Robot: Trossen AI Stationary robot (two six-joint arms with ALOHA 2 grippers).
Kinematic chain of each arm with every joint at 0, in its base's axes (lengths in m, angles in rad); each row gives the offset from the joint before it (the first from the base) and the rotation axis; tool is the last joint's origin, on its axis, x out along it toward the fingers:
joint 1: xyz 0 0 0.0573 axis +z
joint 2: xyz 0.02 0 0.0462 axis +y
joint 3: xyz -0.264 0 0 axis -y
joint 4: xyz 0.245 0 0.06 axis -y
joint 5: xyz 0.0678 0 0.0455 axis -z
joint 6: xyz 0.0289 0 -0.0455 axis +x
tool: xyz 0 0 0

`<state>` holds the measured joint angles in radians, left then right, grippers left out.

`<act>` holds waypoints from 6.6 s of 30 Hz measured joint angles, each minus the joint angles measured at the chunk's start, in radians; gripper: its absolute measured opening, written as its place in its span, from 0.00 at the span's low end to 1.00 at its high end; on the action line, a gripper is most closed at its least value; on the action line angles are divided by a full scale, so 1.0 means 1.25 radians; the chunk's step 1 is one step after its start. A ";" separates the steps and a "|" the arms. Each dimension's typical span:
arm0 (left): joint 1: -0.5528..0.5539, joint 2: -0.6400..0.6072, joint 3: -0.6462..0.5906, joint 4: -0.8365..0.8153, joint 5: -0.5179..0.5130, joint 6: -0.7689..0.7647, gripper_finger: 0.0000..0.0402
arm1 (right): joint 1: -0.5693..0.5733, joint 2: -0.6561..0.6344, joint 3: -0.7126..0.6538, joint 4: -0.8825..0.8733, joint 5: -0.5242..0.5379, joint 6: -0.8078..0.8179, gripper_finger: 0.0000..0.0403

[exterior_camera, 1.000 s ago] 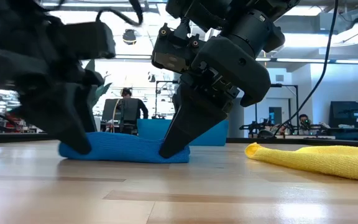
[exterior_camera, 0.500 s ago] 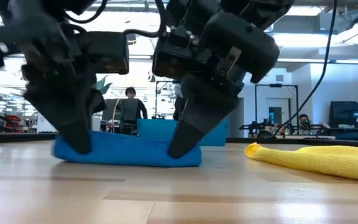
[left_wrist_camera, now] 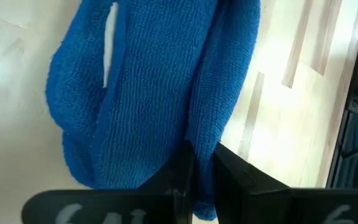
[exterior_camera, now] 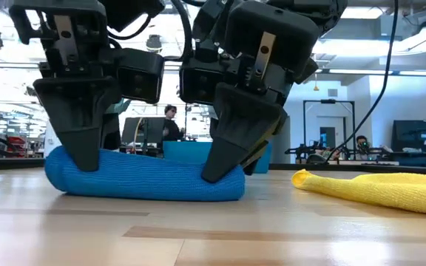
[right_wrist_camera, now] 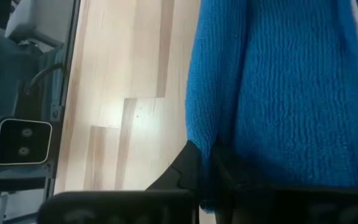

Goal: Roll microfiber towels into tight, uniform cylinder then place into a basket
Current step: Roll the blue microfiber towel

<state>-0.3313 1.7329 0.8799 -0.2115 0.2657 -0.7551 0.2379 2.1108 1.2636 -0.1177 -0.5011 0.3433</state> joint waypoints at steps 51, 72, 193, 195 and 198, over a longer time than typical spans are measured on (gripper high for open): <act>-0.201 -0.090 -0.001 0.036 -0.352 0.279 0.28 | -0.025 0.004 0.000 -0.009 0.025 0.075 0.07; -0.108 -0.012 0.001 -0.005 -0.370 0.201 0.28 | -0.025 0.004 0.001 -0.006 0.025 0.062 0.08; -0.111 0.034 0.000 -0.004 -0.370 0.021 0.28 | 0.096 -0.215 -0.189 0.161 0.404 -0.257 0.29; -0.111 0.034 0.000 -0.004 -0.370 0.021 0.28 | 0.112 -0.195 -0.188 0.199 0.401 -0.283 0.29; -0.111 0.034 0.000 -0.004 -0.370 0.021 0.28 | 0.119 -0.159 -0.188 0.232 0.401 -0.312 0.29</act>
<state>-0.4698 1.7748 0.8795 -0.2169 -0.1967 -0.7290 0.3862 1.9125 1.0286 0.1726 0.0006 -0.0465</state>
